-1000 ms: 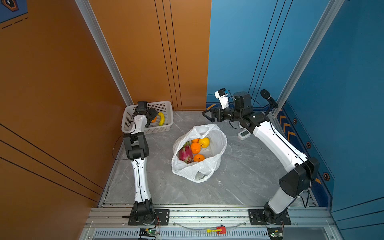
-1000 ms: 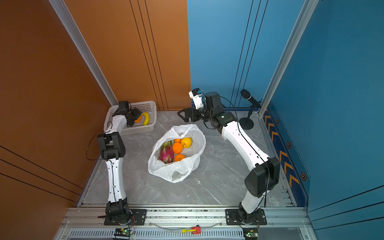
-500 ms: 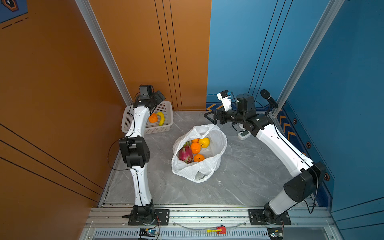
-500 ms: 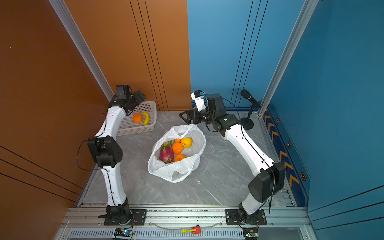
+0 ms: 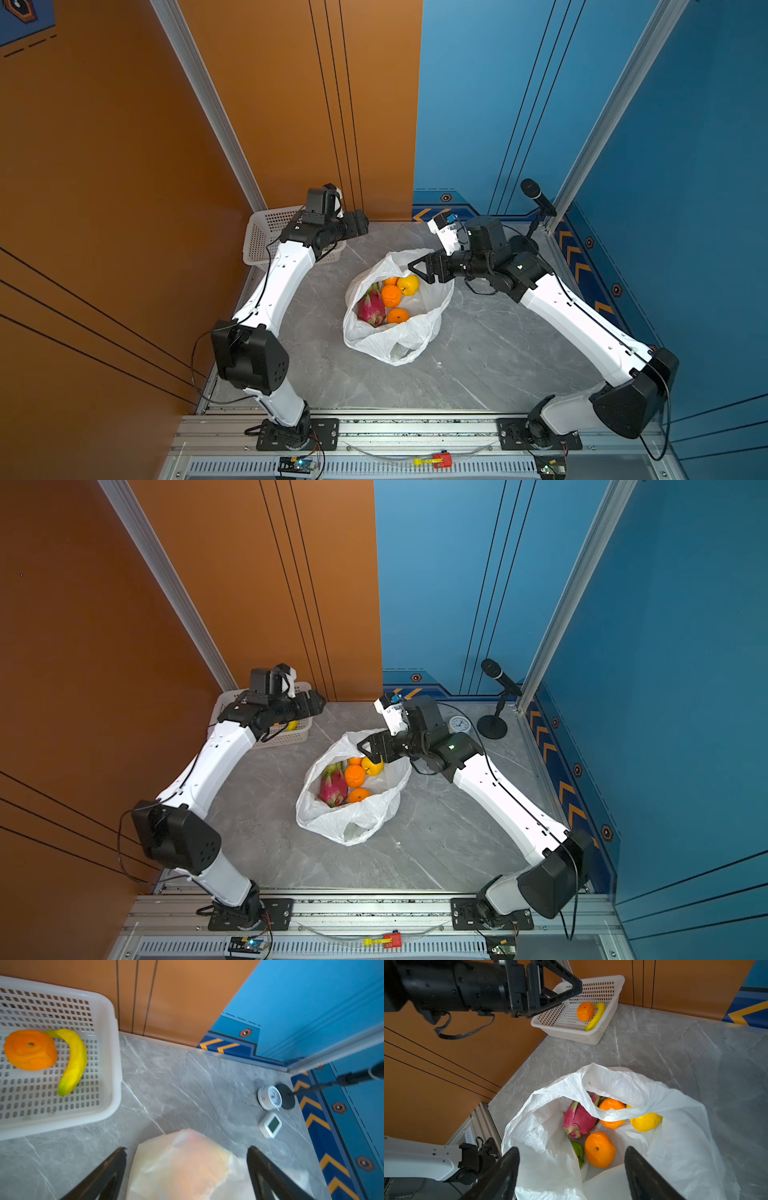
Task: Untie the knot of the plastic bag and take out the fruit
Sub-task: 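Bring both grippers back to the bag, left gripper pinching the bag rim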
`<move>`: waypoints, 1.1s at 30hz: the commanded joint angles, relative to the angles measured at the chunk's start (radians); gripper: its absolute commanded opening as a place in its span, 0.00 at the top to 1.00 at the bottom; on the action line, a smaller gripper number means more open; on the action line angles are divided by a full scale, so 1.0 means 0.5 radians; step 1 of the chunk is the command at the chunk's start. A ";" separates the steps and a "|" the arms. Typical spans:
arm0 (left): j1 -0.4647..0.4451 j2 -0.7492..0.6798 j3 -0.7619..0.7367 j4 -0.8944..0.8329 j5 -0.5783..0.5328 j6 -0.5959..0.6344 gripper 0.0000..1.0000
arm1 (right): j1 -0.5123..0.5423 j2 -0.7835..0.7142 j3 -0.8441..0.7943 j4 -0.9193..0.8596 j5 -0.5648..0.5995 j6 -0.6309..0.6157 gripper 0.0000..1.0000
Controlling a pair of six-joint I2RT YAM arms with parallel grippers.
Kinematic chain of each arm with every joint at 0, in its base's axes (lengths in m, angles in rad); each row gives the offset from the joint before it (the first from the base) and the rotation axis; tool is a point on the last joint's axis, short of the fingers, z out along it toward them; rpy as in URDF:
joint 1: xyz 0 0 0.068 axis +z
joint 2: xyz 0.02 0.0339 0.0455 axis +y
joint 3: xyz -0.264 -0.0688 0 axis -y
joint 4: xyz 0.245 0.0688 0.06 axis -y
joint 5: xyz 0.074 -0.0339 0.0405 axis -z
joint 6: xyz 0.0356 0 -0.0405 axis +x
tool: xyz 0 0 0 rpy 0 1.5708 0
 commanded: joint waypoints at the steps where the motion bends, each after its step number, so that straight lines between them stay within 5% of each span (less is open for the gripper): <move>1: -0.094 -0.237 -0.188 -0.152 0.023 0.170 0.09 | 0.084 -0.086 -0.097 -0.086 0.153 0.115 0.22; 11: -0.373 -0.691 -0.690 -0.261 -0.082 0.203 0.08 | 0.325 -0.017 -0.281 -0.040 0.331 0.352 0.30; 25: -0.451 -0.721 -0.910 -0.298 -0.111 0.232 0.09 | 0.503 0.294 -0.469 -0.262 0.390 0.358 0.35; 33: -0.453 -0.687 -1.042 -0.262 -0.070 0.147 0.20 | 0.616 0.374 -0.598 -0.331 0.458 0.308 0.34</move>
